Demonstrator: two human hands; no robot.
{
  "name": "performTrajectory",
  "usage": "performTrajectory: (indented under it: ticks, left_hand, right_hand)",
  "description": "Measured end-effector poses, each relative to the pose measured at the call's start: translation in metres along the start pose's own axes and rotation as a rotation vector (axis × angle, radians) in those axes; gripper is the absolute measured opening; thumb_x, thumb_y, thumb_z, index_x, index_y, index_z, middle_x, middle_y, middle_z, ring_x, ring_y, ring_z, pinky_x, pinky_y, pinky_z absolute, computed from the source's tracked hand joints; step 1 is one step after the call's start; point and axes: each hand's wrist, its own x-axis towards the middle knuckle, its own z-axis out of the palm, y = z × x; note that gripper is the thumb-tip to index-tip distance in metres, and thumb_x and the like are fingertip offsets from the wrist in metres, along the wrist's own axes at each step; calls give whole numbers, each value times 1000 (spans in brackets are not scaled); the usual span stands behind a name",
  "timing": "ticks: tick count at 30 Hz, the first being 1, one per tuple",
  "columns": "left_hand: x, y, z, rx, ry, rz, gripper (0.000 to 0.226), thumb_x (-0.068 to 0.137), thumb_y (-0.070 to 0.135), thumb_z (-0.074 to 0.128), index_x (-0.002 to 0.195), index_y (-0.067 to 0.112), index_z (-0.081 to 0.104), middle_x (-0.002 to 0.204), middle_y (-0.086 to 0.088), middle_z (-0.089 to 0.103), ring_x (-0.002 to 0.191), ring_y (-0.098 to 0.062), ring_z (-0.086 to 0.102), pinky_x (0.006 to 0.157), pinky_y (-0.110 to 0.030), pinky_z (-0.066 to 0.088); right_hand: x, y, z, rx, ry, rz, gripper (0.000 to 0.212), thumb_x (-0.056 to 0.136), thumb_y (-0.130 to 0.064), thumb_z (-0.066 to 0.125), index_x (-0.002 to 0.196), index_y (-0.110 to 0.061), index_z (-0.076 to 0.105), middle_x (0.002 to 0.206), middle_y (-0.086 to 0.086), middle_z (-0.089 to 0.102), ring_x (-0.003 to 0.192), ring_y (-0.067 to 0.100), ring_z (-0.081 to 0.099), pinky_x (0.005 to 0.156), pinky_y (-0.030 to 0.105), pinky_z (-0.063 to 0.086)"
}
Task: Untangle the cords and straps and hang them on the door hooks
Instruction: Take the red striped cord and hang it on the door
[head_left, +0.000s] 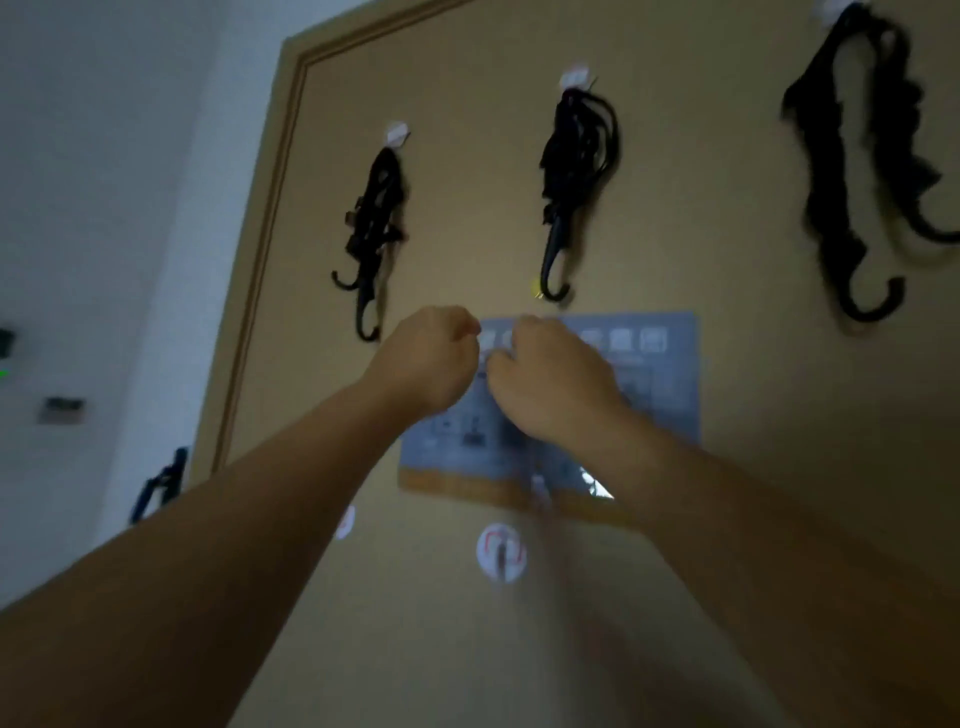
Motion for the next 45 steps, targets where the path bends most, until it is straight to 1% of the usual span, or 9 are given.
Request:
performTrajectory:
  ticks: [3,6,11,15,20,25,29,35,45]
  left_hand:
    - [-79,-36,-4,217,-156,-101,40,90,24,34,116,6,60,117,-19,59,111,-32,54,89,-33,41]
    - [-160,-68,-19,307,-250,-207,33,94,18,42,123,14,57,126,-11,54,117,-28,51,97,-35,42]
    - [-292,-107,-65,410,-391,-391,30,94,17,41,116,9,60,120,-10,56,108,-27,54,90,-38,47]
    - [-408,-138,-125,492,-452,-573,32,95,24,42,124,17,55,126,-6,56,113,-24,54,94,-39,46]
    - [-554,-148,-210,525,-499,-852,29,94,29,43,117,20,57,118,-2,61,101,-24,60,83,-37,50]
    - [-670,-134,-314,544,-326,-1184,31,94,34,45,117,19,59,115,-3,62,100,-22,60,84,-34,50]
    - [-729,-123,-385,620,-177,-1341,31,93,31,48,118,16,60,114,-3,66,102,-22,61,84,-31,48]
    - [-783,-108,-456,658,-48,-1559,31,95,31,46,116,16,61,112,-2,65,101,-22,61,85,-32,47]
    - [-833,-136,-554,804,130,-1812,31,94,34,46,118,19,59,115,-1,60,101,-17,60,82,-29,47]
  right_hand:
    - [-62,-17,39,107,-108,55,22,92,-28,40,94,-11,53,109,13,60,100,32,57,72,28,36]
    - [-128,-44,79,176,-255,110,27,91,-27,40,106,-10,55,109,10,61,105,32,55,83,33,42]
    - [-232,-109,129,322,-478,91,28,93,-21,39,110,-5,54,108,11,61,96,30,56,76,33,43]
    - [-308,-178,153,421,-623,-49,26,92,-19,40,105,-2,56,95,11,61,89,28,56,73,37,46]
    - [-401,-285,167,531,-824,-248,33,93,-25,44,115,-4,55,107,11,62,102,30,53,84,42,45]
    - [-481,-401,170,745,-965,-374,35,93,-24,47,124,-10,54,119,7,61,113,24,50,92,35,42]
    - [-529,-483,174,827,-1080,-467,36,93,-22,48,127,-11,52,123,6,58,117,24,47,92,30,38]
    - [-577,-570,180,876,-1315,-654,38,95,-25,44,132,-16,48,135,2,51,127,18,41,104,29,32]
    - [-586,-722,205,990,-1410,-911,38,94,-21,44,131,-11,48,132,7,52,123,20,42,100,29,33]
